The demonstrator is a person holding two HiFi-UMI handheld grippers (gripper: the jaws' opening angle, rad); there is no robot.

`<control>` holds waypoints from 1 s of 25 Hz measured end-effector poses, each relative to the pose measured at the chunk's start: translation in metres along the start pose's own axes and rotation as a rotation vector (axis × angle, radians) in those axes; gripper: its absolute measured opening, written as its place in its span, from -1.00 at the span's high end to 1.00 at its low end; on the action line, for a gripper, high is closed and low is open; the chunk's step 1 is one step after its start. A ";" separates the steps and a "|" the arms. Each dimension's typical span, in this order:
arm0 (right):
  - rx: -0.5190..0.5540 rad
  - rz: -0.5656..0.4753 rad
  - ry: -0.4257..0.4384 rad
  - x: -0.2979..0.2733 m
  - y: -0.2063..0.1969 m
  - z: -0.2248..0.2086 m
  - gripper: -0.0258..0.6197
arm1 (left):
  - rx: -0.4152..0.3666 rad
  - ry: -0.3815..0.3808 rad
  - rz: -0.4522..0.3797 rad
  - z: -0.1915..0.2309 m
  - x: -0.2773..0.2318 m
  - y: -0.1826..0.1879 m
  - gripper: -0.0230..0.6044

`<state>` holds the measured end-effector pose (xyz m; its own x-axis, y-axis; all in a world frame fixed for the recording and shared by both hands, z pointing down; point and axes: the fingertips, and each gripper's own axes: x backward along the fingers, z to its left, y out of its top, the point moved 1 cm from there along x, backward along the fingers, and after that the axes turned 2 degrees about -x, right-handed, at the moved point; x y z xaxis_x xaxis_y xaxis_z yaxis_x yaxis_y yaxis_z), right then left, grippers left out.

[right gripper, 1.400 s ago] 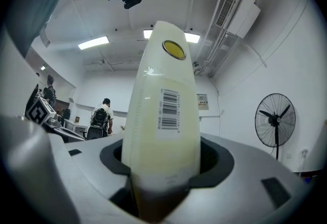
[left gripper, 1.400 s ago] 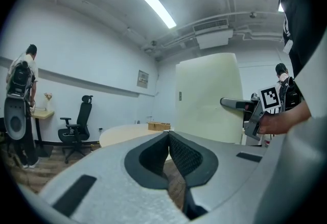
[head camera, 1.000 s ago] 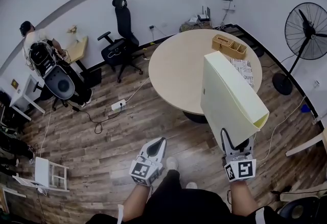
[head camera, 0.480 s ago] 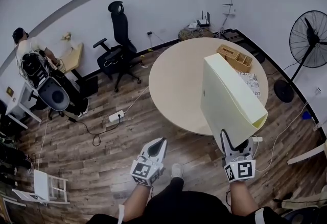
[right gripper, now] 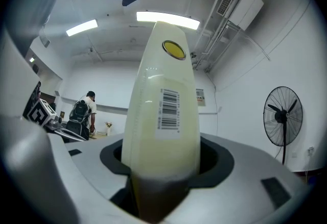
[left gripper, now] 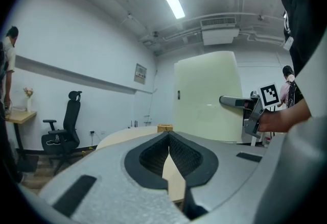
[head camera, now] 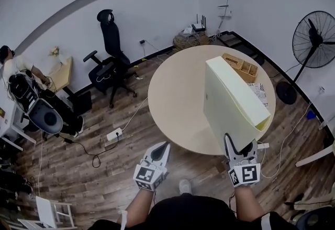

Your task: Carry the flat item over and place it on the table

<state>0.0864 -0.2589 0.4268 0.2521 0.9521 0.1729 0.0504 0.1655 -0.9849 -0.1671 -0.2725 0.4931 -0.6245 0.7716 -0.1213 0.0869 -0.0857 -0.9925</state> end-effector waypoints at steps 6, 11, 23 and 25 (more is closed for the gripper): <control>0.016 0.006 -0.039 -0.028 -0.007 0.000 0.09 | -0.037 -0.057 -0.002 0.025 -0.027 0.001 0.91; 0.022 0.025 -0.050 -0.041 -0.012 -0.001 0.09 | -0.025 -0.089 -0.001 0.037 -0.041 -0.004 0.91; -0.050 0.046 -0.032 -0.072 -0.027 -0.033 0.09 | -0.008 -0.100 0.019 0.045 -0.088 -0.006 0.91; -0.079 0.052 -0.025 -0.079 -0.032 -0.042 0.09 | -0.008 -0.091 0.022 0.047 -0.097 -0.004 0.91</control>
<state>0.1055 -0.3500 0.4450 0.2325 0.9652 0.1199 0.1142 0.0953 -0.9889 -0.1438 -0.3766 0.5082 -0.6903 0.7092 -0.1437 0.1071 -0.0963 -0.9896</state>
